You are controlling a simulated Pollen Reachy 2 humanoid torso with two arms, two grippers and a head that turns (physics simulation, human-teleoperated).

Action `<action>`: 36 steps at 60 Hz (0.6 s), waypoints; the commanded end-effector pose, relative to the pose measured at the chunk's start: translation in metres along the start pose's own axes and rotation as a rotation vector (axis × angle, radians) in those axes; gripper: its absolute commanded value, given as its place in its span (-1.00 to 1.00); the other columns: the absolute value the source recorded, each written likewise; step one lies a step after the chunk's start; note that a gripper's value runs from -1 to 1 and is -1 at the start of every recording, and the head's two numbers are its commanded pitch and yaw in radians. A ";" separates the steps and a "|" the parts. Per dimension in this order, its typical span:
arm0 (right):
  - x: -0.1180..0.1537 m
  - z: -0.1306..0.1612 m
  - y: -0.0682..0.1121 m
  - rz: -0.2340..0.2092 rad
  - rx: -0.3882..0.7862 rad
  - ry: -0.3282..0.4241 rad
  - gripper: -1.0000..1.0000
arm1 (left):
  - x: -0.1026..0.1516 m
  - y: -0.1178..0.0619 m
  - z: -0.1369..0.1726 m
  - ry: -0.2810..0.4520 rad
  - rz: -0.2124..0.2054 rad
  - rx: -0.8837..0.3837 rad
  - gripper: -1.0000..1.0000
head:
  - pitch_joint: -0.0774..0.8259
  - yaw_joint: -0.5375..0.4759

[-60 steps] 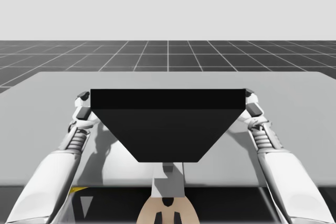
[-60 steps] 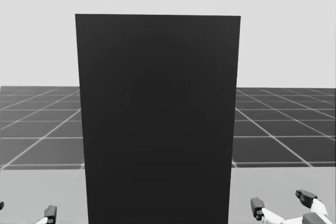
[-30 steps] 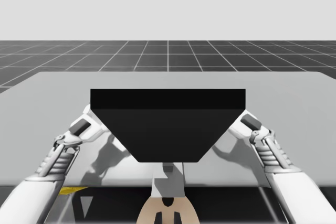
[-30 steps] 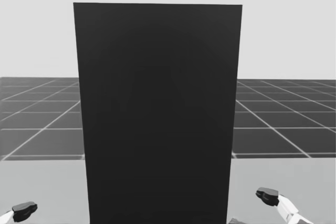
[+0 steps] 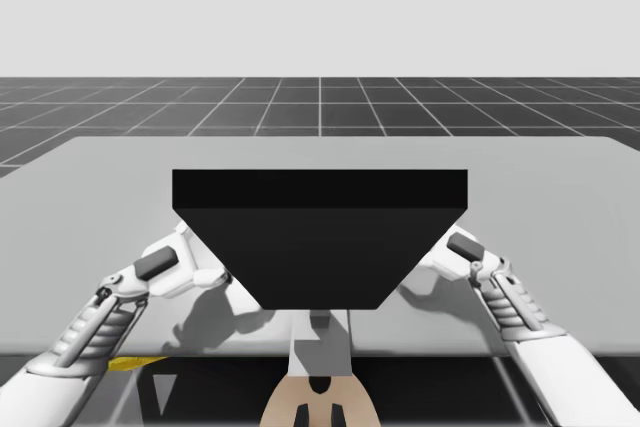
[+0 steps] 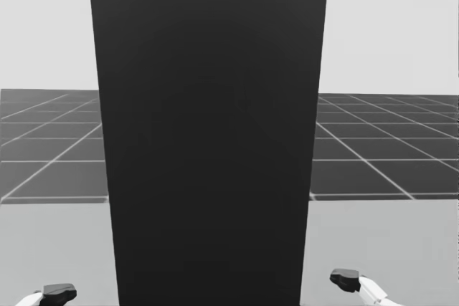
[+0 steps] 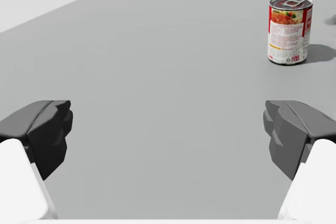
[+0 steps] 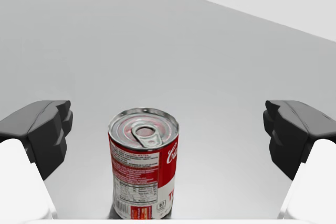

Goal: Reach around the screen and pick up the object behind it.

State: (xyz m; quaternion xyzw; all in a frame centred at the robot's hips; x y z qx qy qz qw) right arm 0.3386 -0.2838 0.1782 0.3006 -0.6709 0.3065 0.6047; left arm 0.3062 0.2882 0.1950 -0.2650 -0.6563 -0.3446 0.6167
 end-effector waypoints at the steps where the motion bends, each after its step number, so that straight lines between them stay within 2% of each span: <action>1: -0.025 -0.017 -0.003 0.011 0.038 0.021 -1.00 | -0.003 -0.005 -0.006 0.006 -0.008 -0.038 -1.00 | -0.58 -0.05; 7: -0.039 -0.035 -0.002 0.030 0.088 0.032 -1.00 | -0.004 -0.007 -0.009 0.008 -0.015 -0.048 -1.00 | -0.57 -0.05; 18: -0.058 -0.065 -0.001 0.038 0.151 0.073 -1.00 | -0.006 -0.009 -0.011 0.014 -0.025 -0.057 -1.00 | -0.55 -0.05; 21: -0.061 -0.071 -0.002 0.028 0.159 0.085 -1.00 | -0.007 -0.009 -0.011 0.013 -0.025 -0.057 -1.00 | -0.54 -0.05; 24: -0.065 -0.078 -0.003 0.042 0.165 0.085 -1.00 | -0.007 -0.008 -0.010 0.012 -0.025 -0.056 -1.00 | -0.54 -0.05; 27: -0.068 -0.082 -0.002 0.016 0.171 0.096 -1.00 | -0.008 -0.009 -0.009 0.011 -0.024 -0.056 -1.00 | -0.54 -0.05; 29: -0.072 -0.084 -0.002 0.025 0.167 0.104 -1.00 | -0.008 -0.009 -0.009 0.012 -0.023 -0.055 -1.00 | -0.53 -0.05; 32: -0.079 -0.086 0.001 0.004 0.178 0.138 -1.00 | -0.009 -0.009 -0.008 0.013 -0.025 -0.056 -1.00 | -0.53 -0.05; 33: -0.080 -0.086 0.001 0.014 0.176 0.143 -1.00 | -0.009 -0.010 -0.008 0.014 -0.026 -0.056 -1.00 | -0.53 -0.05; 34: -0.083 -0.085 0.002 0.029 0.177 0.146 -0.91 | -0.009 -0.010 -0.008 0.014 -0.027 -0.056 -1.00 | -0.53 -0.05; 35: -0.086 -0.084 0.003 0.041 0.163 0.124 -0.58 | -0.009 -0.010 -0.007 0.016 -0.028 -0.056 -1.00 | -0.53 -0.05; 36: -0.088 -0.085 0.004 0.023 0.172 0.125 -0.33 | -0.009 -0.010 -0.007 0.016 -0.028 -0.056 -1.00 | -0.53 -0.05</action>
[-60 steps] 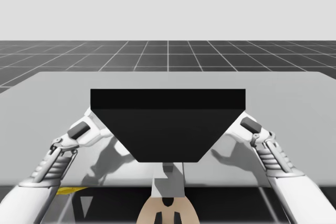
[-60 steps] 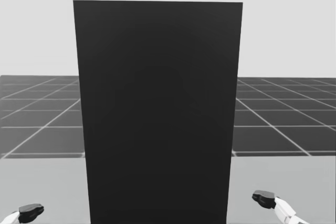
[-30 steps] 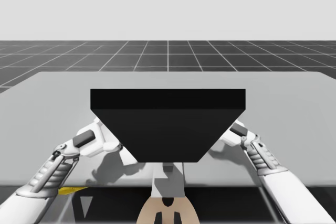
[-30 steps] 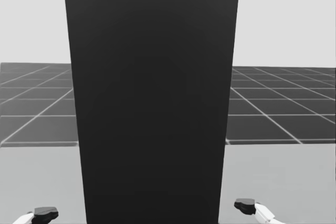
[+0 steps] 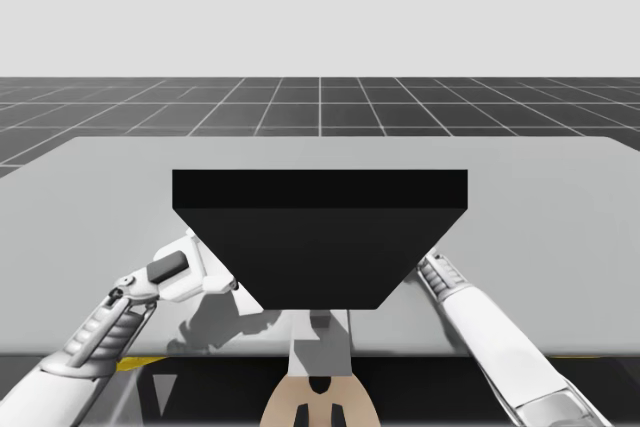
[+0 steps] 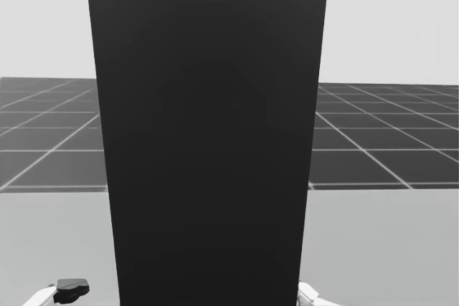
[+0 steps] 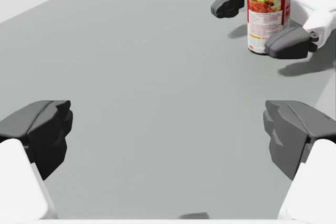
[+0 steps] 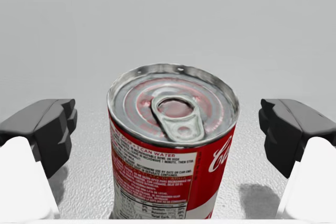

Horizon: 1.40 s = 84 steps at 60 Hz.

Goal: Reach around the screen and pick up the object behind it.

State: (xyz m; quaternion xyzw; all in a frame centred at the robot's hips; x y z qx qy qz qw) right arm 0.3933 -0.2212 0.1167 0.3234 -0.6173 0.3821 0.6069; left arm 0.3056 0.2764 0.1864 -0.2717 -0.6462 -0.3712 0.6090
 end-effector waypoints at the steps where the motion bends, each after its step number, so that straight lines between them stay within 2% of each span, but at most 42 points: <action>1: -0.020 -0.009 0.004 -0.019 0.027 0.044 0.84 | -0.002 -0.001 0.002 0.004 -0.005 -0.002 -1.00 | -0.53 -0.05; 2: -0.022 -0.009 0.005 -0.023 0.029 0.048 1.00 | -0.002 -0.002 0.002 0.003 -0.006 -0.002 -1.00 | -0.53 -0.05; 11: -0.020 -0.005 0.005 -0.026 0.029 0.039 1.00 | 0.000 -0.002 0.002 0.004 -0.016 -0.003 -1.00 | -0.53 -0.05; 18: -0.008 0.009 0.002 0.001 0.009 0.023 1.00 | 0.001 -0.001 0.002 0.006 -0.022 0.002 -1.00 | -0.54 -0.05; 19: -0.003 0.015 0.000 0.017 -0.003 0.017 1.00 | 0.001 0.000 0.002 0.006 -0.021 0.004 -1.00 | -0.54 -0.05; 21: 0.001 0.019 -0.001 0.019 -0.008 0.009 1.00 | 0.001 0.001 0.002 0.006 -0.021 0.008 -1.00 | -0.54 -0.05; 30: 0.023 0.056 -0.013 0.078 -0.082 -0.011 1.00 | 0.003 0.005 0.003 0.001 -0.020 0.022 -1.00 | -0.55 -0.06; 50: 0.039 0.141 -0.040 0.121 -0.242 -0.027 1.00 | 0.008 0.009 0.006 -0.001 -0.028 0.040 -1.00 | -0.55 -0.05; 56: 0.047 0.156 -0.043 0.133 -0.272 -0.039 1.00 | 0.009 0.009 0.006 0.000 -0.030 0.042 -1.00 | -0.55 -0.05; 70: 0.088 0.169 -0.044 0.181 -0.323 -0.122 1.00 | 0.010 0.009 0.005 -0.001 -0.033 0.048 -1.00 | -0.56 -0.06; 84: 0.155 0.179 -0.049 0.280 -0.364 -0.187 1.00 | 0.012 0.011 0.009 -0.003 -0.038 0.060 -1.00 | -0.56 -0.05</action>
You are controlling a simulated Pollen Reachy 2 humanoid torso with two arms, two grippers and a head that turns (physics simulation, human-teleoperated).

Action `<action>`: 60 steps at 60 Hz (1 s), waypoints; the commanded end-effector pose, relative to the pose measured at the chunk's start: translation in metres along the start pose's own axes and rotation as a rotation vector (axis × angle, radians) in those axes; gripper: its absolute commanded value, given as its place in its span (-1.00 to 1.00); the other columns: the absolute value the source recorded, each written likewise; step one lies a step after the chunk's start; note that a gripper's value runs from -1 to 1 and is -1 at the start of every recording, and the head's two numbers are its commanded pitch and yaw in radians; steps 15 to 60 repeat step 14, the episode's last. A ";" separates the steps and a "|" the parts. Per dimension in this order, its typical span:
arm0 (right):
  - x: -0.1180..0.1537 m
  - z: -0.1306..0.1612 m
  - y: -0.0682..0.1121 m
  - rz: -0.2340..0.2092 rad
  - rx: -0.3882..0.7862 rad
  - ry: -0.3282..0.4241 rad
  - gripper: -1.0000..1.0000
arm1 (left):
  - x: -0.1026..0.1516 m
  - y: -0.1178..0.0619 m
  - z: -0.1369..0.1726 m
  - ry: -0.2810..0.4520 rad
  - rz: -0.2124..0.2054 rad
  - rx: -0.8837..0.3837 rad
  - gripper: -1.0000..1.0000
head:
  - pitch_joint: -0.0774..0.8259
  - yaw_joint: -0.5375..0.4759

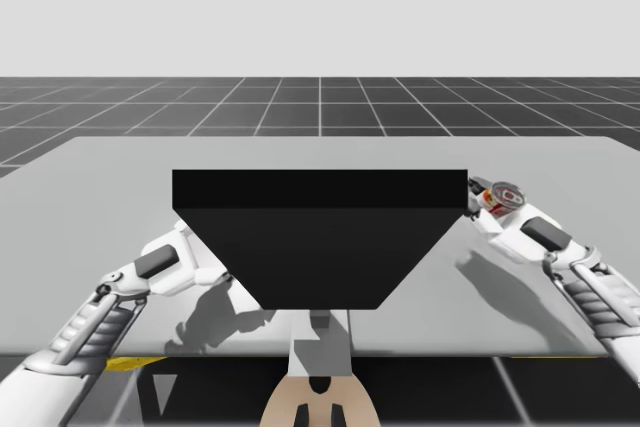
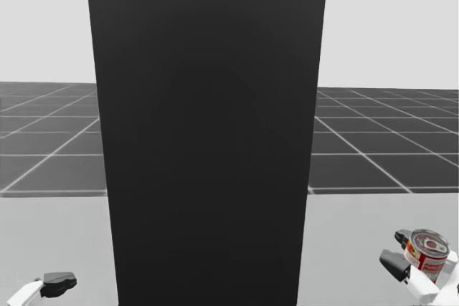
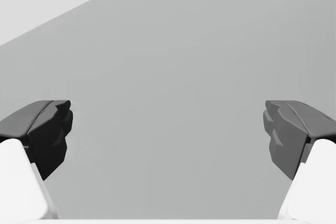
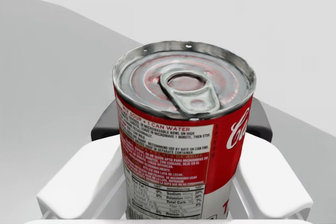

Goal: Reach around the screen and pick up the object behind it.

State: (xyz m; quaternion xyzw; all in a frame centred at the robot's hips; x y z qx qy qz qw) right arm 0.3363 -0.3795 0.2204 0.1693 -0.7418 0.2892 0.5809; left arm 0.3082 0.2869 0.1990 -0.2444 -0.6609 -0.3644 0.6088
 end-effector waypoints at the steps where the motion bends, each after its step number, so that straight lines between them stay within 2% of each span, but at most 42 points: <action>1: 0.060 -0.003 -0.023 0.089 0.015 -0.083 1.00 | 0.001 0.001 0.002 -0.001 -0.003 0.007 -1.00 | -0.56 -0.05; 14: 0.112 -0.002 -0.031 0.157 -0.060 -0.181 1.00 | 0.001 0.002 0.000 -0.003 -0.003 0.008 -1.00 | -0.57 -0.05; 60: 0.112 -0.002 -0.031 0.157 -0.060 -0.181 1.00 | 0.001 0.002 0.000 -0.003 -0.003 0.008 -1.00 | -0.57 -0.05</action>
